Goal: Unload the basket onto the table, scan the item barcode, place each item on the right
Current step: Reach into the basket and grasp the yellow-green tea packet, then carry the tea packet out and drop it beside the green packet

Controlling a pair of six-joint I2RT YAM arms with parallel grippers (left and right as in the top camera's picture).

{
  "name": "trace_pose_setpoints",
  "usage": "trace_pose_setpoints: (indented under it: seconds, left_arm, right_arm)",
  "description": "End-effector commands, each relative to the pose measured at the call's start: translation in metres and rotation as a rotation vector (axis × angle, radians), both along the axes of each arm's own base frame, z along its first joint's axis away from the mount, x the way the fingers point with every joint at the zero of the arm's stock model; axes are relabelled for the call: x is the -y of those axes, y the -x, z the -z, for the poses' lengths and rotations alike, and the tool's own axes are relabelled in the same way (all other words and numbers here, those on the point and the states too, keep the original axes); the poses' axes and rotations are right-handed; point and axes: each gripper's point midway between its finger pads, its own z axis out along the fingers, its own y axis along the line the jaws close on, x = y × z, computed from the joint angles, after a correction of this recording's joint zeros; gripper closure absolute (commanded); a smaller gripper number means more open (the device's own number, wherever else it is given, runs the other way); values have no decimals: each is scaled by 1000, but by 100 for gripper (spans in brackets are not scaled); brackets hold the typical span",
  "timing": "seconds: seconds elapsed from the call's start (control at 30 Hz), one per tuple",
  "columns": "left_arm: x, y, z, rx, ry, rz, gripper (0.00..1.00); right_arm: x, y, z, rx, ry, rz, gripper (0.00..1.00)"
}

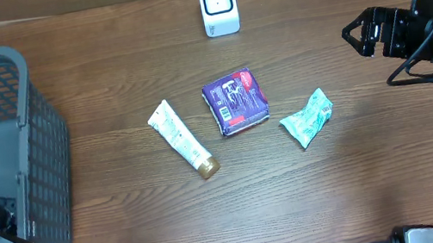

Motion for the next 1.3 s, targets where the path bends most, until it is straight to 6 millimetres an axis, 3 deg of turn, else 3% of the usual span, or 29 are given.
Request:
trace_pose_setpoints:
  seconds: [0.0, 0.2, 0.4, 0.53, 0.63, 0.73, 0.87, 1.0, 1.27]
  left_arm:
    - [6, -40, -22, 158, 69, 104, 96]
    - [-3, -78, -103, 295, 39, 210, 96]
    - [11, -107, -190, 403, -41, 342, 96]
    - [36, -125, -245, 473, -118, 459, 96]
    - [69, -136, -289, 525, -192, 583, 96]
    - [110, -143, -314, 563, -218, 698, 96]
    - [177, -148, -320, 575, -163, 862, 96]
    - [242, -156, -306, 543, -59, 1033, 96]
    - [386, -168, -242, 489, 264, 1350, 96]
  right_arm:
    - [1, -1, -5, 19, 8, -1, 0]
    - [1, -1, -5, 19, 8, -1, 0]
    - [1, -1, -6, 19, 8, -1, 0]
    - [1, -1, -6, 19, 8, -1, 0]
    - [1, -1, -5, 19, 8, -1, 0]
    - [1, -1, -6, 19, 8, 0, 0]
    - [1, -2, -6, 23, 8, -1, 0]
    - [1, -3, -7, 27, 9, -1, 0]
    - [1, -3, -7, 27, 9, 0, 0]
